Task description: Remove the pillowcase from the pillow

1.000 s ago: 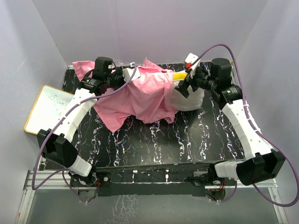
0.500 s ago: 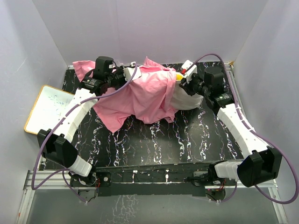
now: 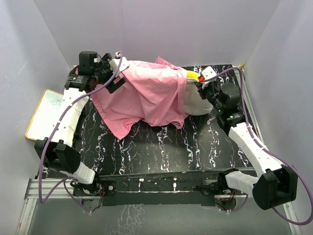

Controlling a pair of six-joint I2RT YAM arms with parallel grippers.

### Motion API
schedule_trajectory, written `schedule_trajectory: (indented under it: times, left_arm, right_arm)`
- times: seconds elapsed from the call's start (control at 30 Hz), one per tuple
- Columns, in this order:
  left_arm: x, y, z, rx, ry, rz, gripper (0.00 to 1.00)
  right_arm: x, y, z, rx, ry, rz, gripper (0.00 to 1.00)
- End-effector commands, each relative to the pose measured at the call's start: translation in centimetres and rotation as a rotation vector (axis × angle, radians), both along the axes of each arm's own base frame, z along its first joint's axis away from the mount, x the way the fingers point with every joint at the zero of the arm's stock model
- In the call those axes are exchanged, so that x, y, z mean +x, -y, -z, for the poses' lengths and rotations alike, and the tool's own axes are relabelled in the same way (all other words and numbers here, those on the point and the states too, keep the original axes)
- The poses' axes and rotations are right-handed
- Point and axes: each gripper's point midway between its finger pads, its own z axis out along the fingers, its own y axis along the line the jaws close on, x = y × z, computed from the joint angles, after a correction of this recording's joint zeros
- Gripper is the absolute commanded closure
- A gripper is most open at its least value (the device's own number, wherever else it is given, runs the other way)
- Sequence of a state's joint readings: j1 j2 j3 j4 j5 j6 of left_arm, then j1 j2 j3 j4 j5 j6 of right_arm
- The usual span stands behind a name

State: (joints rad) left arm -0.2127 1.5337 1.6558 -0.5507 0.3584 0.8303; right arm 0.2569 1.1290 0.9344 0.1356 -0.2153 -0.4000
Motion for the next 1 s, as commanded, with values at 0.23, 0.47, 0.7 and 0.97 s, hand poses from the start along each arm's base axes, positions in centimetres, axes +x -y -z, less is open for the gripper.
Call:
schedule_trajectory:
  times: [0.23,0.47,0.7,0.97]
  left_arm:
    - [1.7,-10.8,6.3,0.076,-0.216,-0.127,0.11]
    - [2.9,-7.8,5.7,-0.025,-0.148,-0.009,0.50]
    - [7.3,-12.1,3.6,-0.011,-0.047,-0.250,1.00]
    - [11.0,-21.2,-8.2,-0.213,0.241,-0.548,1.00]
  right_arm:
    - [-1.6,0.5,-8.5,0.102,0.326,-0.024,0.92]
    - [-1.4,0.0,-8.6,0.149,0.302,-0.046,0.92]
    - [0.3,4.4,-11.1,0.295,0.318,0.122,0.92]
    - [1.4,7.3,-13.3,0.370,0.336,0.281,0.92]
